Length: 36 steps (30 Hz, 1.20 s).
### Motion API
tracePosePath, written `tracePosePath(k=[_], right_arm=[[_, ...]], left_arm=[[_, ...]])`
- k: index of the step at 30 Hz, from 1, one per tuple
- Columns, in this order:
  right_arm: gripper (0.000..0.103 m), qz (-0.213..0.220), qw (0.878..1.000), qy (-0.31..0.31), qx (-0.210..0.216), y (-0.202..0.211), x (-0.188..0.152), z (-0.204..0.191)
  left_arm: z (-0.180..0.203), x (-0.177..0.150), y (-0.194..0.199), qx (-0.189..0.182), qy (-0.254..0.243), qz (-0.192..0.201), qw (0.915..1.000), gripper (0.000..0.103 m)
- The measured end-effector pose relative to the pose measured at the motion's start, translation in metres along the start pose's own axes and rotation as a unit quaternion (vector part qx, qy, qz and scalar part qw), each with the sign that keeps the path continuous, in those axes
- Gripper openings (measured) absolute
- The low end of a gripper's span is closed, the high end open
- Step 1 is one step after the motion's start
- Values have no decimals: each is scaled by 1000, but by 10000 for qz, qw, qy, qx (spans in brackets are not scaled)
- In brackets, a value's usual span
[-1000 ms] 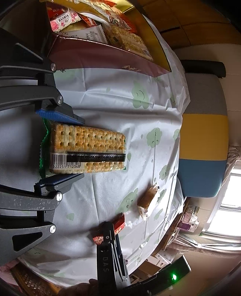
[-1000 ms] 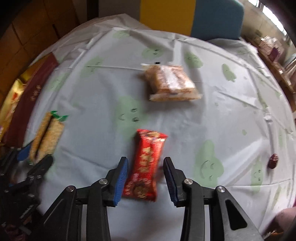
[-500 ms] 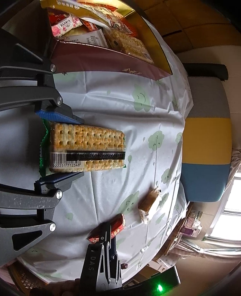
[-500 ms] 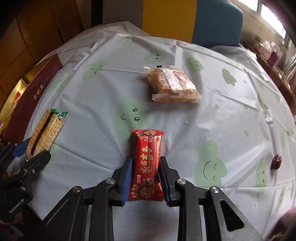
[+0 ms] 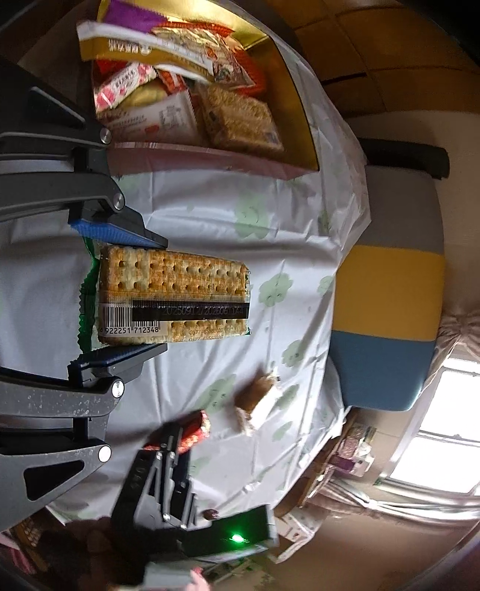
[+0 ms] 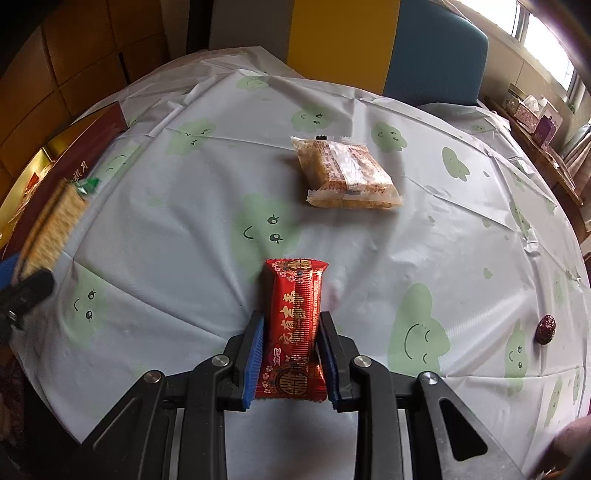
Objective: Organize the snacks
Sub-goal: 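Carry the cracker pack into the gold tray and open the left gripper while the right holds the red bar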
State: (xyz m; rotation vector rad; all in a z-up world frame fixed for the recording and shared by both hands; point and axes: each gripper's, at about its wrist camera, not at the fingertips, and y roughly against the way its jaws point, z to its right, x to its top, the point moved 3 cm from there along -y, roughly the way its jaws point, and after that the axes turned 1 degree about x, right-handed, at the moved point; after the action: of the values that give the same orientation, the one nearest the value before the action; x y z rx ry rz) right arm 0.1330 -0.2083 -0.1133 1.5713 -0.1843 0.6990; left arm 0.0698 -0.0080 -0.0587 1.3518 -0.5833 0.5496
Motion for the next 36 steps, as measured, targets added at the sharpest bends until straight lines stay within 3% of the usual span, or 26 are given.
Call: tracePosePath(k=[9,15,20,27,33,36], right_arm=[[29,42,10000,55,-71,0,0,-2],[28,69,9999,69,-107,1,-1,-3],[28,74,9999,70,-119,1,-1,-3],[28,85,9998,84,-142,1,-1,-4],[28,91,9998,80,-146,1,-1,-4],[28,90,9998,76,-141,1,-1,-4]], left_arm=[[-33,14,21,113,420,217,9988,48],[-83,24,34,337,989,351,9939,48],[-148,26,51,762,1738,500,9806,48],[-219,17,60,1434,2297,449,9616,48],[-242,6,41,1823,2334,172,9550,48],[-244,-3,27,1916,2241,-33,9555,48]])
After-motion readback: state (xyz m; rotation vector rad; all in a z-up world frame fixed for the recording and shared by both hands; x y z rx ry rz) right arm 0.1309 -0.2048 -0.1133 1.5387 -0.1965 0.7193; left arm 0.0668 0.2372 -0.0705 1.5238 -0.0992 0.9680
